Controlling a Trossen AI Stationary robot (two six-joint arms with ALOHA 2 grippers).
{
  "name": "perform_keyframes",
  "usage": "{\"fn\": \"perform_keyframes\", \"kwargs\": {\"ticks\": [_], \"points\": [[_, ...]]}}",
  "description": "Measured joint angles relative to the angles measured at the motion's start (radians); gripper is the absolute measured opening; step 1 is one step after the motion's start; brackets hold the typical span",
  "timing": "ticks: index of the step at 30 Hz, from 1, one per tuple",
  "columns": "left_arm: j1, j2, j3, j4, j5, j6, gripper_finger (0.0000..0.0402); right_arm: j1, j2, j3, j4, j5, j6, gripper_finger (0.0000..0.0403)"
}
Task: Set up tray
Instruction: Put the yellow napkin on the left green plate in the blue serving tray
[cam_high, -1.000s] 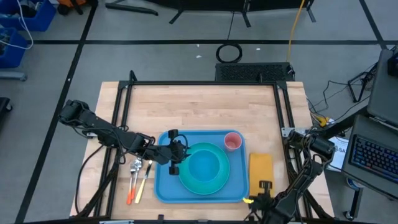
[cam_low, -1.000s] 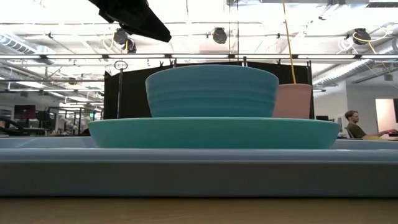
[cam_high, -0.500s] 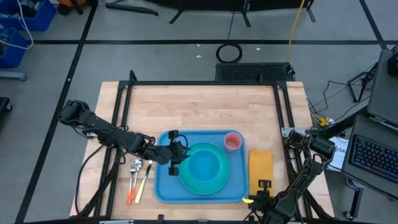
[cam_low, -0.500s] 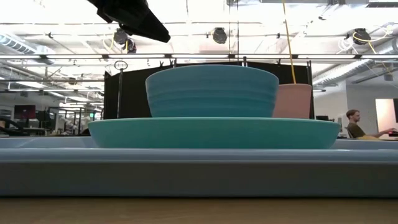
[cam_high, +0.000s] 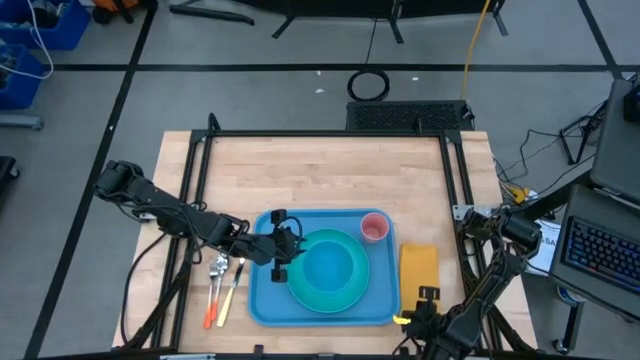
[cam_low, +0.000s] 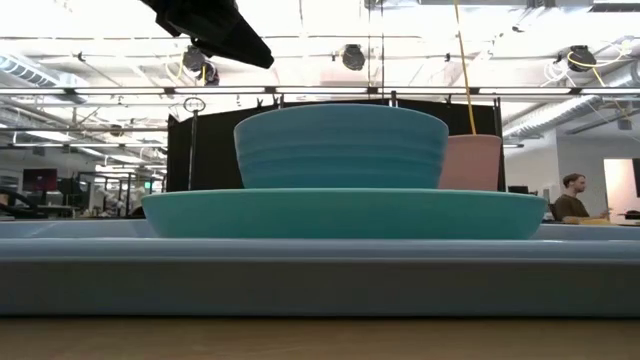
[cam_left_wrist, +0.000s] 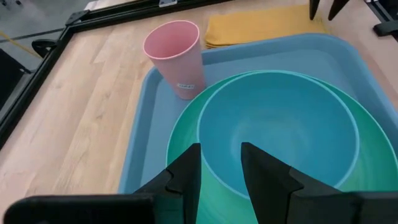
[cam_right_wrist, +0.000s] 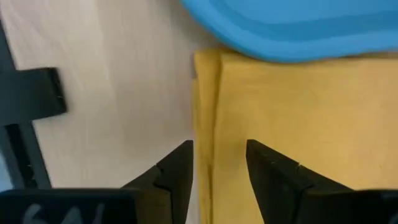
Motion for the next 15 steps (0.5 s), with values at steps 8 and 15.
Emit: {"fn": "perform_keyframes", "kwargs": {"ticks": [8, 15], "points": [[0.0, 0.0, 0.0, -0.002, 0.008, -0.01, 0.012, 0.0, -0.001, -0.031, 0.076, 0.025, -0.024, 0.0141], [-0.001, 0.0, 0.0, -0.009, 0.012, -0.021, 0.012, 0.001, -0.01, -0.137, 0.208, -0.011, -0.015, 0.0142]]}}
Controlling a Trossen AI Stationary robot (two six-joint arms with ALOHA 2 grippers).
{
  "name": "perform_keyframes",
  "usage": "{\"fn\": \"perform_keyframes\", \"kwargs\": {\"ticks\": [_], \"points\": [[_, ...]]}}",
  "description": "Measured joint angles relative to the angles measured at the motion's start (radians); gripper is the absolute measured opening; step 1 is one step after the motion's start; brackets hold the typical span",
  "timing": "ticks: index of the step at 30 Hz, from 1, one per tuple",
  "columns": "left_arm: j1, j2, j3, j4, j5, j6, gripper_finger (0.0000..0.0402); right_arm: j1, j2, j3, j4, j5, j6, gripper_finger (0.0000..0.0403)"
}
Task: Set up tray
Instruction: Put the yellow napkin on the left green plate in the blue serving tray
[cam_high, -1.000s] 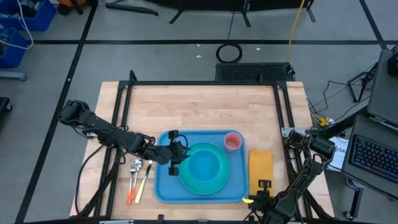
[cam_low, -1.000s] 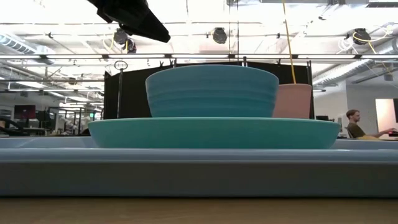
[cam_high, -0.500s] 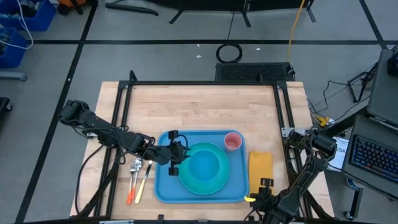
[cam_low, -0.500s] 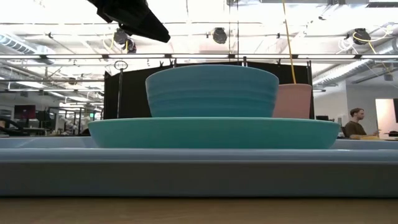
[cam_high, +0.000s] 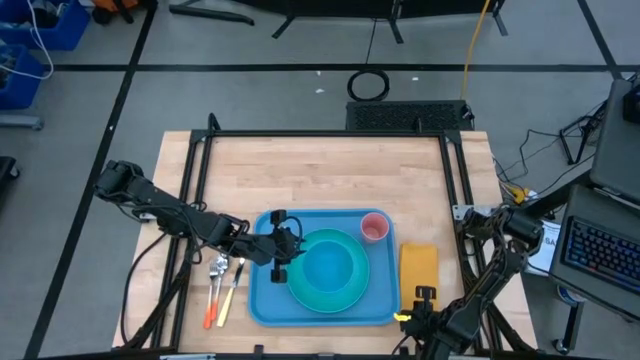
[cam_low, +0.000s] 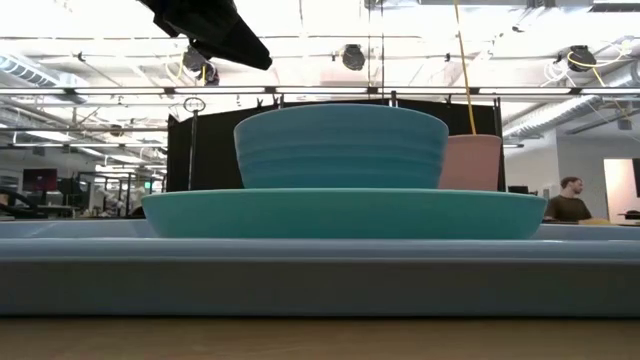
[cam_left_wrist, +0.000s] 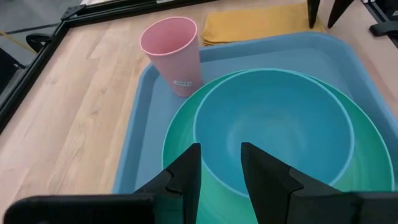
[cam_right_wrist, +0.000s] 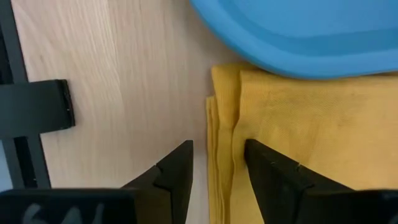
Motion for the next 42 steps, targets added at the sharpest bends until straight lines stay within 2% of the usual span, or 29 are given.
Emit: {"fn": "perform_keyframes", "kwargs": {"ticks": [6, 10, 20, 26, 32, 42], "points": [[0.0, 0.0, 0.0, 0.0, 0.005, -0.01, 0.012, 0.0, 0.002, -0.017, -0.004, -0.005, 0.01, 0.0139], [-0.006, 0.0, 0.0, 0.001, 0.005, -0.015, 0.012, -0.005, 0.005, -0.033, -0.026, -0.009, 0.019, 0.0122], [-0.014, 0.054, 0.0, 0.007, 0.004, -0.022, 0.012, -0.012, -0.002, -0.122, 0.035, -0.029, 0.04, 0.0008], [-0.014, 0.068, 0.0, 0.008, -0.002, -0.023, 0.012, -0.028, -0.007, -0.063, -0.059, -0.043, 0.048, 0.0003], [-0.014, 0.068, 0.0, 0.013, -0.016, -0.028, 0.012, -0.047, -0.063, 0.009, -0.252, 0.02, 0.04, 0.0001], [-0.019, 0.068, 0.0, 0.011, -0.014, -0.029, 0.012, -0.059, -0.184, 0.043, -0.406, 0.148, 0.097, 0.0]]}}
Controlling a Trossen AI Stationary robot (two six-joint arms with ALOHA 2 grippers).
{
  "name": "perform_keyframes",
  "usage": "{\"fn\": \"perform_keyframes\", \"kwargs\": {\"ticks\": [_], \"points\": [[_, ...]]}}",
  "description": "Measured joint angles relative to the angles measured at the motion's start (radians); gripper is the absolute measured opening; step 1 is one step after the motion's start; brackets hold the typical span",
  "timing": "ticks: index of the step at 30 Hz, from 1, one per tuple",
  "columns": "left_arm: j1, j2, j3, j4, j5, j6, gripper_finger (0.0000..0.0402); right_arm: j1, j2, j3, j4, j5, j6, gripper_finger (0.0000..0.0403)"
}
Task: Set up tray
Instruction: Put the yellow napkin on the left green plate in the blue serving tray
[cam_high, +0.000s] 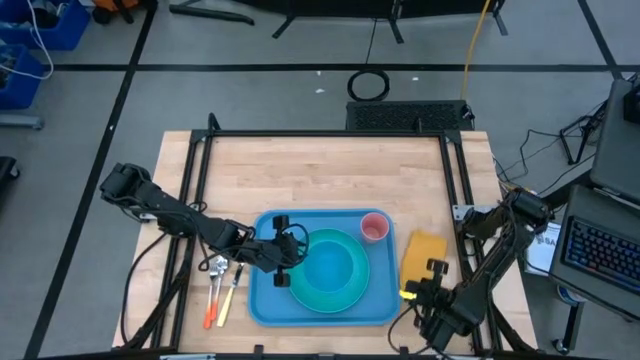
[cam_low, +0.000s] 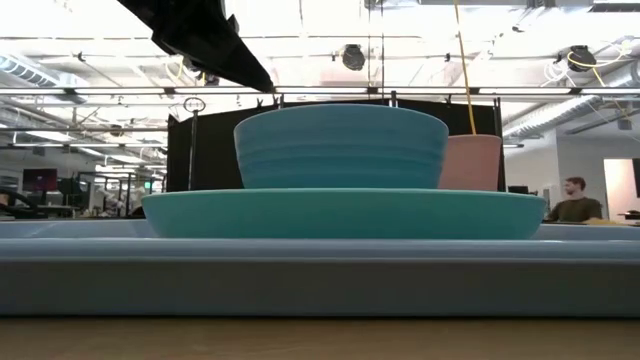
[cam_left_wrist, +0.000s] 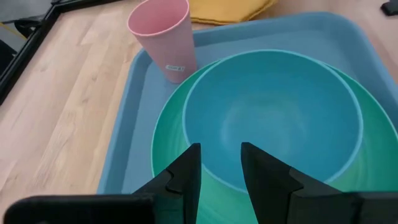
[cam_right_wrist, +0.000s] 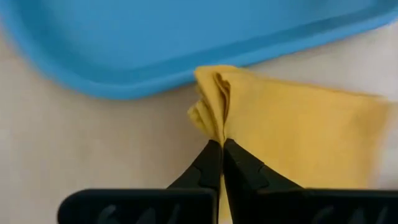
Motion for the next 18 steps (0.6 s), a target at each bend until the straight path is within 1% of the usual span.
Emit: {"fn": "perform_keyframes", "kwargs": {"ticks": [4, 12, 16, 18], "points": [[-0.009, 0.0, 0.0, 0.0, 0.001, -0.001, 0.012, -0.018, -0.044, -0.001, -0.018, 0.035, 0.002, 0.0], [-0.042, 0.0, 0.0, 0.0, 0.014, -0.012, 0.012, -0.067, -0.128, 0.0, -0.171, 0.071, 0.013, 0.0], [-0.057, 0.0, 0.0, 0.001, 0.014, -0.026, 0.012, -0.107, -0.156, 0.0, -0.23, 0.078, 0.013, 0.0], [-0.065, 0.0, 0.0, 0.005, 0.013, -0.027, 0.012, -0.128, -0.165, 0.0, -0.253, 0.1, 0.013, 0.0]]}}
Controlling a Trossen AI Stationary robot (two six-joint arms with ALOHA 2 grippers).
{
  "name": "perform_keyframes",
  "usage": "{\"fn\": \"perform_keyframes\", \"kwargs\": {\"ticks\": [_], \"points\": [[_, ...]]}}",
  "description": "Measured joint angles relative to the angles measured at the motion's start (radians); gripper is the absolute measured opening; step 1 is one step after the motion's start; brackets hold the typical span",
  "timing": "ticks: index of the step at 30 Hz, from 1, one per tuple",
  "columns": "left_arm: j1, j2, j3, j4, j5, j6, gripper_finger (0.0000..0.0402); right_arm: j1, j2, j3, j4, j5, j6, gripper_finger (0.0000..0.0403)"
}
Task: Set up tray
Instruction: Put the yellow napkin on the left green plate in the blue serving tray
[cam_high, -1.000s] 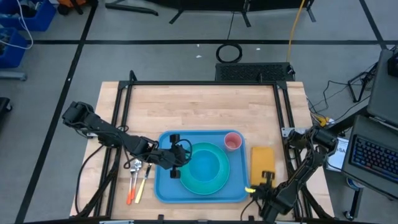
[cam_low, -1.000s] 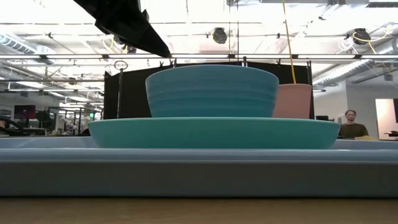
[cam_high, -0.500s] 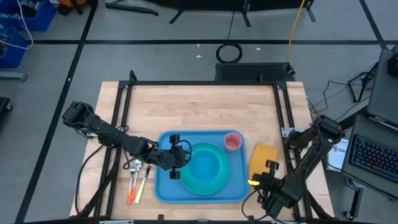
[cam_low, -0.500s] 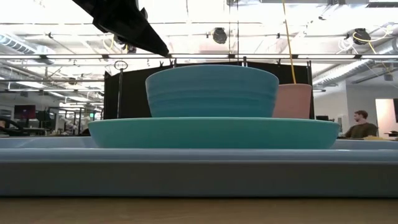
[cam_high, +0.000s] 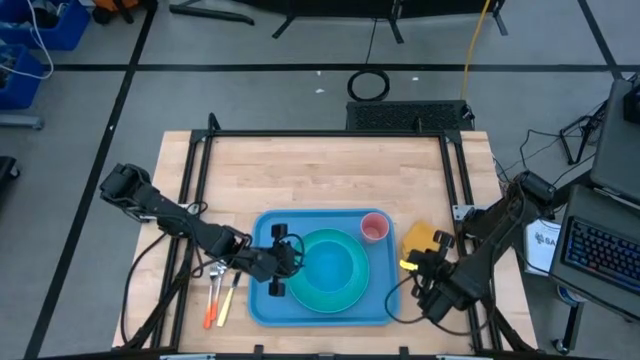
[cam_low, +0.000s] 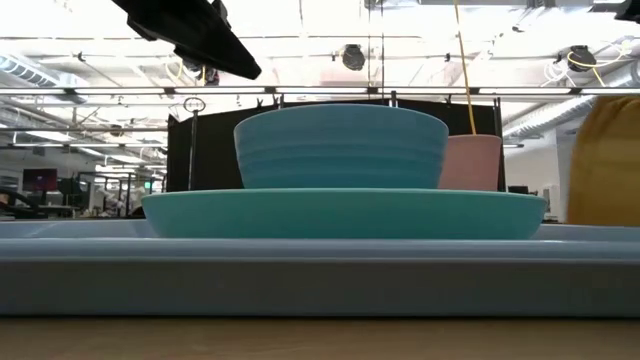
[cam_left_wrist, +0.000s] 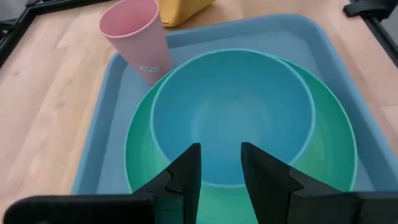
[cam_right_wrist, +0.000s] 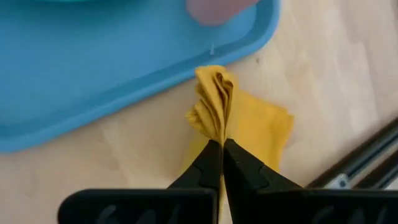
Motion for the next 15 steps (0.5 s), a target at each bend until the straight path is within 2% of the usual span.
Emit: {"fn": "perform_keyframes", "kwargs": {"ticks": [15], "points": [[-0.01, 0.0, 0.0, 0.004, 0.0, -0.028, 0.012, -0.155, -0.012, 0.0, -0.154, 0.08, -0.025, 0.0]]}}
